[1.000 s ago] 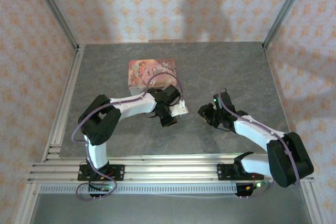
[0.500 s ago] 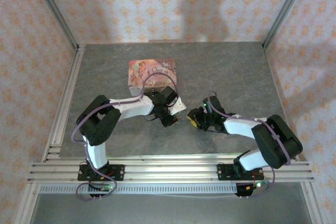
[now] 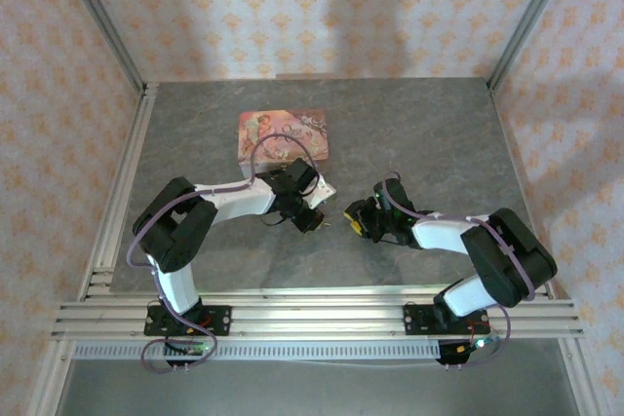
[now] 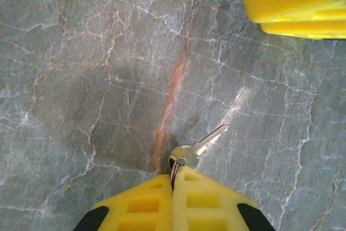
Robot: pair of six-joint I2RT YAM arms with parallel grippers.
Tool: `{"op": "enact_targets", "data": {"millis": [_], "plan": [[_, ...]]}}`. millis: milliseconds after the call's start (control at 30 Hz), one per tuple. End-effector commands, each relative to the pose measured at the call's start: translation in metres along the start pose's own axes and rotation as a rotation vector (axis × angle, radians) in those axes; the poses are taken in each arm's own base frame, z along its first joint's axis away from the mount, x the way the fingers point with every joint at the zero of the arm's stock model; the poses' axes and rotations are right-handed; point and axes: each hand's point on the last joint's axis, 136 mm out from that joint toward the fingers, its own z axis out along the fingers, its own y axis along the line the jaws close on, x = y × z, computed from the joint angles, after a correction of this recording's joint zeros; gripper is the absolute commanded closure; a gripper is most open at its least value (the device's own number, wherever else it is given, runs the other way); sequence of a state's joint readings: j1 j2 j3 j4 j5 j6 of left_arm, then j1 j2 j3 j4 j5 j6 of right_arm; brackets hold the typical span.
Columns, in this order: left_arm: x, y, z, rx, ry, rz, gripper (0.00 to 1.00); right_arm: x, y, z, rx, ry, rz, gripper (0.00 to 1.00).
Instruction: Unlock a padlock with a key
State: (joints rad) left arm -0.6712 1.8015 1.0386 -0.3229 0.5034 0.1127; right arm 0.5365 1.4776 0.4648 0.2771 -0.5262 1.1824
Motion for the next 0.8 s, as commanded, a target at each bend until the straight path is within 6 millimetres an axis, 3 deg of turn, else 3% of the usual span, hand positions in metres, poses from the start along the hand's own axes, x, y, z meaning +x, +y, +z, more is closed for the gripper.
{"op": "enact_targets", "data": {"millis": [0, 233, 767], "plan": [[-0.006, -0.005, -0.007, 0.034, -0.037, -0.035, 1.0, 0.02, 0.027, 0.015, -0.078, 0.071, -0.035, 0.64], [-0.014, -0.005, -0.019, 0.07, -0.065, -0.083, 1.0, 0.025, 0.051, 0.009, -0.139, 0.067, -0.088, 0.64], [-0.026, -0.016, -0.042, 0.131, -0.101, -0.108, 1.0, 0.024, 0.071, -0.001, -0.184, 0.047, -0.111, 0.67]]}}
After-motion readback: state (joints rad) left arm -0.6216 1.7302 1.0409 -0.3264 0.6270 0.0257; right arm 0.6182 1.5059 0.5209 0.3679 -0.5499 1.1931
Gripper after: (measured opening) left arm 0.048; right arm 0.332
